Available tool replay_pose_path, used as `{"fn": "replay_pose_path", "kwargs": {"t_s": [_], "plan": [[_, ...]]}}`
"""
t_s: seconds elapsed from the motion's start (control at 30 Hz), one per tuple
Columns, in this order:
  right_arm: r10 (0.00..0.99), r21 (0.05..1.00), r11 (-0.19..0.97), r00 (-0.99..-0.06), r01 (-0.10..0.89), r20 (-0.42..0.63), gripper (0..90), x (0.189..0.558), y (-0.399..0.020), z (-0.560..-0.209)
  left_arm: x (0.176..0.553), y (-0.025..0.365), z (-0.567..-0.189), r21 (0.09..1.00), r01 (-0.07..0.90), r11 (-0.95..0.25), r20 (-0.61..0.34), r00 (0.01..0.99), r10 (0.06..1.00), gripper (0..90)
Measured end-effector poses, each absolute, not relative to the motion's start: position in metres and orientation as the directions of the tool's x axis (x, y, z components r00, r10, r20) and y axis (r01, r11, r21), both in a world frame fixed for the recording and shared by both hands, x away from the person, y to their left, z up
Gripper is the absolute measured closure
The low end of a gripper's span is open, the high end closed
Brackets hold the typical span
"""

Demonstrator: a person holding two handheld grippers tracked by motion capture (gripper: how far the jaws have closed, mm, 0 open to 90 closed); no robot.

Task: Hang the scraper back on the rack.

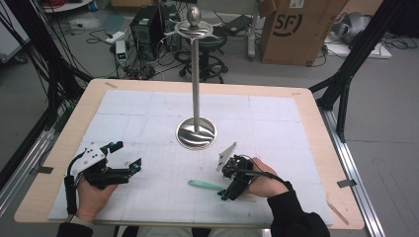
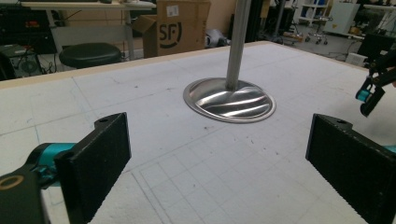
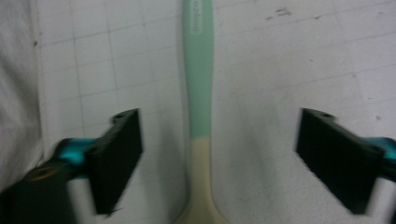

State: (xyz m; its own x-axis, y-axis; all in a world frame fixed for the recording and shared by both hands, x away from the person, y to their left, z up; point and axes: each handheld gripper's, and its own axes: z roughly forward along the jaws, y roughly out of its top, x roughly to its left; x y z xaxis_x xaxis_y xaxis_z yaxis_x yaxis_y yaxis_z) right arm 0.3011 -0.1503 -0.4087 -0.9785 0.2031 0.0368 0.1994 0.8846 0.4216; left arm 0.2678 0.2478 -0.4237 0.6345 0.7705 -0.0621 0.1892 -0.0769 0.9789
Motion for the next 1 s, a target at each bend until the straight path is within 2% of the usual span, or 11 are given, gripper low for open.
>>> {"fn": "replay_pose_path", "kwargs": {"t_s": [0.07,0.17,0.4,0.7,0.93,1.0], "plan": [[0.18,0.391,0.902,-0.983,0.183,0.045,32.5,0.301,-0.147,-0.41,0.268,0.247,-0.424,0.979,0.191,-0.076,-0.065,0.636,0.769,7.3],[0.158,0.296,0.942,-0.987,0.16,0.031,40.2,0.3,-0.14,-0.411,0.268,0.247,-0.424,0.979,0.188,-0.084,-0.057,0.639,0.767,7.4],[0.146,0.252,0.957,-0.989,0.145,0.014,54.9,0.299,-0.136,-0.41,0.268,0.247,-0.424,0.978,0.19,-0.084,-0.059,0.638,0.768,7.4],[0.115,0.22,0.97,-0.993,0.108,-0.021,67.8,0.292,-0.136,-0.408,0.268,0.246,-0.424,0.977,0.195,-0.081,-0.063,0.637,0.769,7.6],[0.134,0.179,0.975,-0.991,0.129,-0.017,71.7,0.292,-0.137,-0.407,0.268,0.246,-0.424,0.977,0.196,-0.082,-0.063,0.636,0.769,7.6],[0.149,0.156,0.977,-0.989,0.146,-0.012,75.3,0.292,-0.134,-0.407,0.268,0.246,-0.424,0.977,0.196,-0.083,-0.062,0.636,0.769,7.6]]}}
